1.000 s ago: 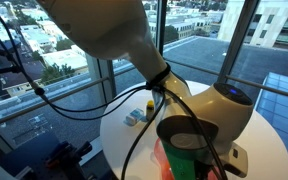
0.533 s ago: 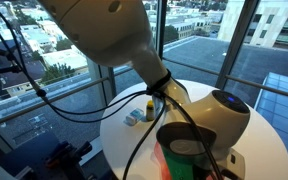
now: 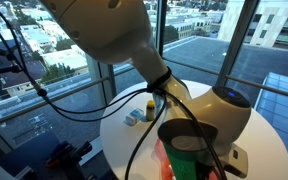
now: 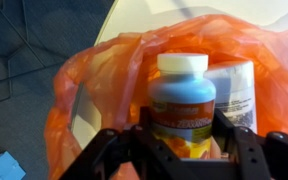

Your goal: Remove one white bottle from the plastic bag and put it on the table.

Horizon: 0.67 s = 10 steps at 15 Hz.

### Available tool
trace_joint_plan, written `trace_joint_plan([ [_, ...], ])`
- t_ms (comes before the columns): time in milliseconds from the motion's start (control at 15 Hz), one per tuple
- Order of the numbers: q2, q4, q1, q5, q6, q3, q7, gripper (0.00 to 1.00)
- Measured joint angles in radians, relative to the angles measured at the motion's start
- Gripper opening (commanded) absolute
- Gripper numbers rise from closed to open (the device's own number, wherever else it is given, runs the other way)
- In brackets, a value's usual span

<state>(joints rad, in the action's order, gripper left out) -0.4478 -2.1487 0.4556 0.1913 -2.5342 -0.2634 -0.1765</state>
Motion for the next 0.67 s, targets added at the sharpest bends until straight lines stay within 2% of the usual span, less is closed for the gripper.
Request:
trace_joint_plan([
  [667, 0.117, -0.053, -0.084, -0.009, 0.046, 0.000, 0.075, 0.36],
])
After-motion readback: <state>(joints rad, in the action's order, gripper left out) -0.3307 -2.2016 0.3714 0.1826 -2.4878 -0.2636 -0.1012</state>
